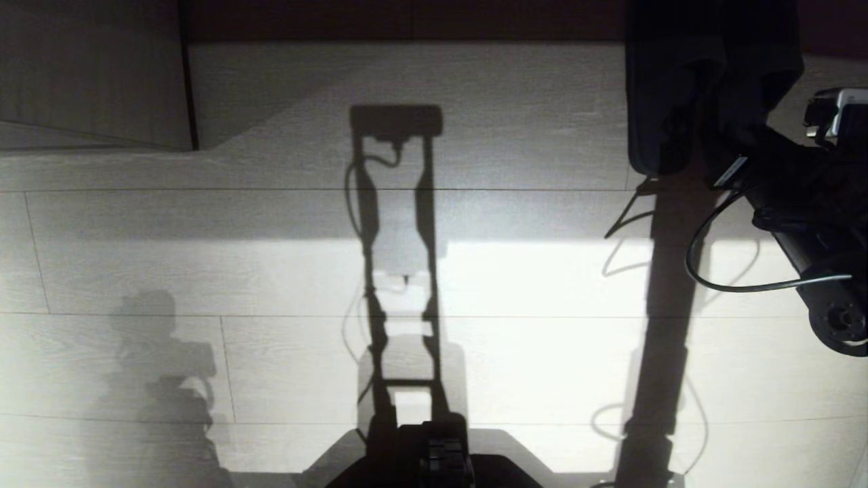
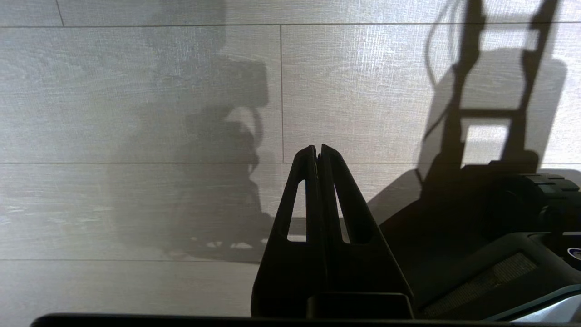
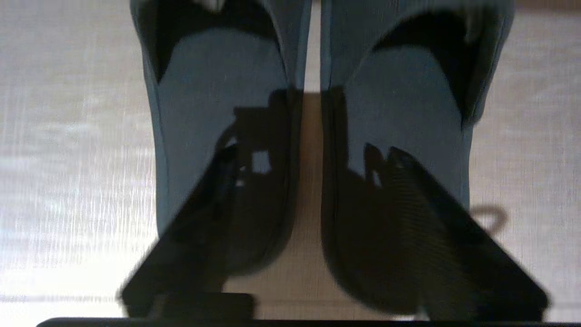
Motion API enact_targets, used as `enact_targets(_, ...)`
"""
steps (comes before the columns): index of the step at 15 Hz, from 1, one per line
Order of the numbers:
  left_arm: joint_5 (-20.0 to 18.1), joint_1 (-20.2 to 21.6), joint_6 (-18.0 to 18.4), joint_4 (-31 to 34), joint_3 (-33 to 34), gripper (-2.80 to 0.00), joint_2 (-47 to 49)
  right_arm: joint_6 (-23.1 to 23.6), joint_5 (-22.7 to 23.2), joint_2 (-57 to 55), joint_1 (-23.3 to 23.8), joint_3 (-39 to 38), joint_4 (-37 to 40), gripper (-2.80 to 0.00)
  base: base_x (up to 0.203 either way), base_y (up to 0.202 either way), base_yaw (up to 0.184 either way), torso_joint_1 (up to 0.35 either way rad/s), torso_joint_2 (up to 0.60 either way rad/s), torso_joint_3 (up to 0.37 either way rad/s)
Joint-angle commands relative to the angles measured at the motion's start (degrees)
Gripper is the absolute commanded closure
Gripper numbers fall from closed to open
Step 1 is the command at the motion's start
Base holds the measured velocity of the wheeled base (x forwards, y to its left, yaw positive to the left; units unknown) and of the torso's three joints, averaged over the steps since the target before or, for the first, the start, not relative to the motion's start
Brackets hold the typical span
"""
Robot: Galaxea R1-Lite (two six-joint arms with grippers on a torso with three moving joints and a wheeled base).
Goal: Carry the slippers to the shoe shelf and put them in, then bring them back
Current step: Pick up the slippers on the floor
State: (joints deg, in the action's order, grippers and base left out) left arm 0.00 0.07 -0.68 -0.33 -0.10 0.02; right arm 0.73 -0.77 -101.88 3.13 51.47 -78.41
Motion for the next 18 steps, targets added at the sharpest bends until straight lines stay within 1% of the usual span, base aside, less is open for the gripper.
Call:
enact_targets(1,0.0,0.01,-0.02,-0.02,0.01,0.0,-0.02,0.19,-0.02,-0.59,-0.06,2.85,-0.36,-2.8,0.0,0.0,0.0,0.0,0.0,0.0)
enact_targets(5,0.0,0.01,-0.02,-0.02,0.01,0.0,-0.02,0.21,-0.13,-2.86,-0.57,6.02,-0.51,-2.8,0.0,0.0,0.0,0.0,0.0,0.0)
enact_targets(8,0.0,0.01,-0.02,-0.02,0.01,0.0,-0.02,0.23,-0.25,-6.02,-1.49,11.01,-0.4,-2.8,0.0,0.0,0.0,0.0,0.0,0.0)
enact_targets(10,0.0,0.01,-0.02,-0.02,0.01,0.0,-0.02,0.24,-0.38,-6.68,-1.8,11.84,-0.42,-2.8,0.0,0.0,0.0,0.0,0.0,0.0)
enact_targets(13,0.0,0.01,-0.02,-0.02,0.01,0.0,-0.02,0.27,-0.97,-11.57,-2.3,17.86,-0.39,-2.8,0.0,0.0,0.0,0.0,0.0,0.0)
enact_targets(18,0.0,0.01,-0.02,-0.02,0.01,0.0,-0.01,1.3,-1.89,-16.01,-2.34,23.41,-0.48,-2.8,0.0,0.0,0.0,0.0,0.0,0.0)
